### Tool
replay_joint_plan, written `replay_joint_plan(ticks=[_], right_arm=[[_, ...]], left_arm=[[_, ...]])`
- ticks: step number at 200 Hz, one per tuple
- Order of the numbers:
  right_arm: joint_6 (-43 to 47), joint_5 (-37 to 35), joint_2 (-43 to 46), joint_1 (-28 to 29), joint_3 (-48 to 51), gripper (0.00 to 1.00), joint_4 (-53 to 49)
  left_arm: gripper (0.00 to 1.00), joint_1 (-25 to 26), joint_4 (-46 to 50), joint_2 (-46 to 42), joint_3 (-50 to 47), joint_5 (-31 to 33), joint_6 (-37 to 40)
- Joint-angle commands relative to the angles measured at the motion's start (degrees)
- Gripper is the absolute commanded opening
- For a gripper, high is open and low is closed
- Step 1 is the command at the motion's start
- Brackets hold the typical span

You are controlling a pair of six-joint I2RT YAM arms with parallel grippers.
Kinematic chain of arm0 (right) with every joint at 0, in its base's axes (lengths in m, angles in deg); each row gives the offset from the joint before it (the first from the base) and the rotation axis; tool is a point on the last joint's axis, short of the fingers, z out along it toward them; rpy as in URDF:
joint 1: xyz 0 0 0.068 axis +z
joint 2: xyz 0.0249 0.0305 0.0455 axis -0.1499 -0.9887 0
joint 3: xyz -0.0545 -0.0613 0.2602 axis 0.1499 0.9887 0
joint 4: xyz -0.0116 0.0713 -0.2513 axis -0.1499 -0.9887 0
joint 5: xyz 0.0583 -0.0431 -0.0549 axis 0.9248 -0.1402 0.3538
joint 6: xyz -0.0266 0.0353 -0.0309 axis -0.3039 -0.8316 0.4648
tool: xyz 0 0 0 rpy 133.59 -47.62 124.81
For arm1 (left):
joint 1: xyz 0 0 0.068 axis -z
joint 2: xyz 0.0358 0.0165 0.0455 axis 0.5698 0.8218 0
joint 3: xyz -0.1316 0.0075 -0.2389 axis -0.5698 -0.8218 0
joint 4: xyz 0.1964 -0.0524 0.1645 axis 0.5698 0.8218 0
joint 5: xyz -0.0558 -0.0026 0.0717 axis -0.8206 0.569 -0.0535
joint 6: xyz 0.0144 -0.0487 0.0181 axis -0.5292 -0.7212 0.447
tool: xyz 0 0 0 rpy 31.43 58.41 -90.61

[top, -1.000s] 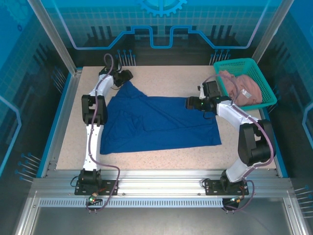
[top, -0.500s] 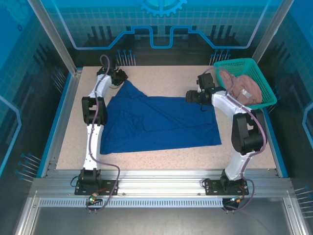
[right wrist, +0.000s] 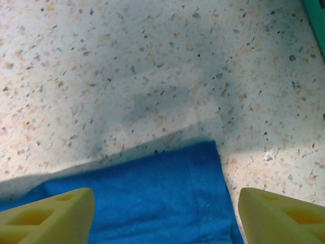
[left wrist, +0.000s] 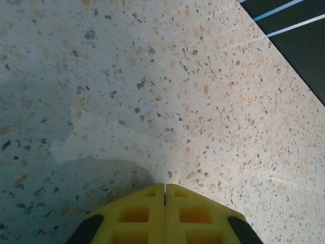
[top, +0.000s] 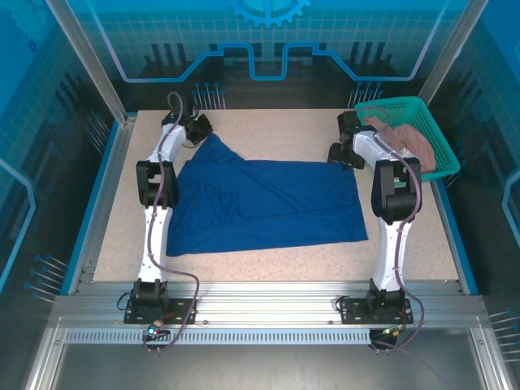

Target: Fold the inside-out t-shirt

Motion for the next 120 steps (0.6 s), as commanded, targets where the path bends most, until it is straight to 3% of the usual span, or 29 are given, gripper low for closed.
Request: replay_joint_plan(ticks=[1,55,120], right_arm=[[-1.0,0.2,-2.6,-0.9,-4.5,0.74,-6.4],[-0.5,1.6,-8.1,-1.7,-11.2,0.62,-11.1],[0.4,4.0,-12.2,-2.8,-16.4,0.33,-14.0]], left_arm=[[0.00,0.0,-1.5,-2.6,-0.8,-2.1,0.9],[0.00,0.0,-2.5,-3.5,-2.3,-3.5,0.6],[0.00,0.0,-3.3,-4.7,-3.5,-4.2,0.6]])
